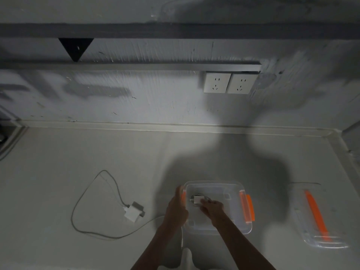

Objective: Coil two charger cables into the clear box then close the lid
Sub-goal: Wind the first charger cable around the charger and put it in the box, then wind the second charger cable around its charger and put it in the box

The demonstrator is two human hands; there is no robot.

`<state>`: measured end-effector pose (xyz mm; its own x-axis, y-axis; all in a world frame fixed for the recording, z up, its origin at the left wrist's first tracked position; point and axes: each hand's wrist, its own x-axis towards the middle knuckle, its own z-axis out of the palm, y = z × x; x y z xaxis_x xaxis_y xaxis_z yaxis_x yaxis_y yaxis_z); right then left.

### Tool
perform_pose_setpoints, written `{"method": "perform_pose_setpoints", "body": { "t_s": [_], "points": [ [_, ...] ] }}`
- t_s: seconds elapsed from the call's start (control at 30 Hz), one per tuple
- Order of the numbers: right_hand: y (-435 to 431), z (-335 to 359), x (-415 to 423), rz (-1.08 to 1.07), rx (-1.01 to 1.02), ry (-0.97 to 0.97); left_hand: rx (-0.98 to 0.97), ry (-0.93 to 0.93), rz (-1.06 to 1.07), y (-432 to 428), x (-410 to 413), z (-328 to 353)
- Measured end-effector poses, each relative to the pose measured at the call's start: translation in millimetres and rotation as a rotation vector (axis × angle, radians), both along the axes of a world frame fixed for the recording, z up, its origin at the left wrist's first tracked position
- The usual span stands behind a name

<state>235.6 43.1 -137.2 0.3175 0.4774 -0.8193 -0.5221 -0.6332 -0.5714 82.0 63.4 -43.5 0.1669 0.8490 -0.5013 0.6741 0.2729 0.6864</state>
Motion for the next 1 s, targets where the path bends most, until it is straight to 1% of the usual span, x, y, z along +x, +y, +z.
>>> {"method": "perform_pose_setpoints", "body": {
  "t_s": [0.13, 0.3, 0.43, 0.53, 0.67, 0.73, 0.8, 0.83, 0.87, 0.9, 0.93, 1.0],
  "points": [
    [0.0, 1.7, -0.2, 0.014, -0.005, 0.005, 0.017, -0.008, 0.000, -1.3, -1.1, -4.0],
    [-1.6, 3.4, 1.6, 0.103, 0.012, -0.029, 0.030, -0.038, 0.007, -2.8, -2.6, -10.3],
    [-4.9, 11.8, 5.7, 0.218, 0.077, -0.038, 0.029, -0.086, 0.032, -3.7, -5.9, -12.2],
    [-7.8, 16.4, 8.7, 0.243, 0.097, -0.033, 0.017, -0.124, 0.047, -3.8, -7.7, -12.9],
    [-7.7, 24.6, 11.4, 0.276, 0.096, -0.027, 0.019, -0.130, 0.040, -2.7, -8.1, -14.1],
    [-9.4, 31.1, 10.7, 0.277, 0.055, -0.022, 0.017, -0.144, 0.033, -1.4, -10.6, -14.8],
    [-11.3, 36.8, 10.0, 0.312, 0.009, -0.140, 0.003, -0.180, 0.030, -1.5, -16.8, -16.3],
    [-11.8, 41.1, 7.0, 0.377, -0.011, -0.278, -0.001, -0.209, 0.057, -1.6, -23.2, -17.5],
    [-12.6, 46.6, 2.4, 0.442, -0.028, -0.469, 0.017, -0.220, 0.103, -1.3, -31.3, -19.0],
    [-14.6, 54.3, -3.4, 0.453, -0.026, -0.683, 0.059, -0.203, 0.160, -0.6, -40.6, -21.4],
    [-17.7, 67.1, -13.2, 0.398, 0.009, -0.854, 0.113, -0.156, 0.216, -0.2, -51.6, -22.9],
    [-22.6, 95.2, -38.0, 0.283, 0.137, -1.109, 0.197, -0.048, 0.338, 0.7, -78.2, -29.1]
  ]
}}
